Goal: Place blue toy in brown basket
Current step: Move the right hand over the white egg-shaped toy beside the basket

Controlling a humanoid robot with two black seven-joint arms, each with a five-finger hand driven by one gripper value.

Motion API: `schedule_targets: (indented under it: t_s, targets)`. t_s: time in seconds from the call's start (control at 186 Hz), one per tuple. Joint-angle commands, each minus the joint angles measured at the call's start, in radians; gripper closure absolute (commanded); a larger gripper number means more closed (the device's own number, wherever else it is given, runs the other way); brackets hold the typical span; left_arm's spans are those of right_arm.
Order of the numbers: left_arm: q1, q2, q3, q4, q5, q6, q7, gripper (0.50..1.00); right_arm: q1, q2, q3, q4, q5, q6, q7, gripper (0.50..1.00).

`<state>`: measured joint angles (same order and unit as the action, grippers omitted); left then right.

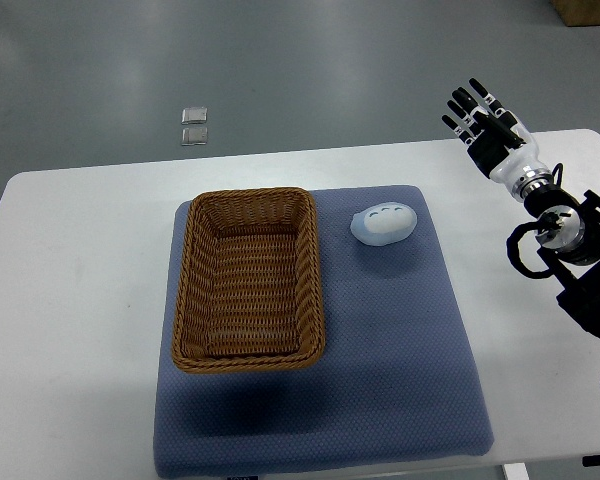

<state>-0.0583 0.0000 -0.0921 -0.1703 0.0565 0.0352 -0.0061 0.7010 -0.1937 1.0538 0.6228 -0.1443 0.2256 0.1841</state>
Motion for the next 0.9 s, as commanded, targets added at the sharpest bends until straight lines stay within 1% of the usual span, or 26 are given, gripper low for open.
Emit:
schedule_targets:
  t_s: [0.0, 0.156, 0.295, 0.462, 0.58, 0.741, 0.811, 0.896]
  targets:
    - [0.000, 0.000, 0.003, 0.000, 0.002, 0.000, 0.000, 0.500, 0.000, -0.001, -0.002, 0.000, 0.000, 0.001, 0.000, 0.597]
    - [0.002, 0.000, 0.003, 0.000, 0.000, -0.001, -0.002, 0.500, 0.000, -0.003, -0.005, 0.002, -0.008, 0.001, -0.002, 0.597]
    - [0.002, 0.000, 0.003, 0.002, 0.000, 0.000, -0.002, 0.500, 0.009, -0.006, -0.005, 0.006, -0.034, 0.017, -0.003, 0.597]
    - [0.002, 0.000, 0.002, 0.000, 0.000, 0.000, -0.002, 0.500, 0.066, -0.030, -0.060, 0.008, -0.159, 0.029, -0.006, 0.597]
    - [0.002, 0.000, 0.000, -0.003, 0.000, 0.000, -0.002, 0.500, 0.144, -0.055, -0.212, 0.017, -0.264, 0.037, -0.043, 0.597]
    - [0.002, 0.000, 0.000, -0.003, 0.002, -0.004, -0.002, 0.500, 0.304, -0.113, -0.471, 0.029, -0.428, 0.075, -0.049, 0.597]
    - [0.002, 0.000, 0.000, -0.003, 0.000, -0.004, -0.002, 0.500, 0.394, -0.132, -0.583, 0.029, -0.472, 0.121, -0.060, 0.597]
    - [0.003, 0.000, 0.000, -0.003, 0.000, -0.004, -0.002, 0.500, 0.486, -0.151, -0.704, 0.031, -0.489, 0.201, -0.100, 0.597]
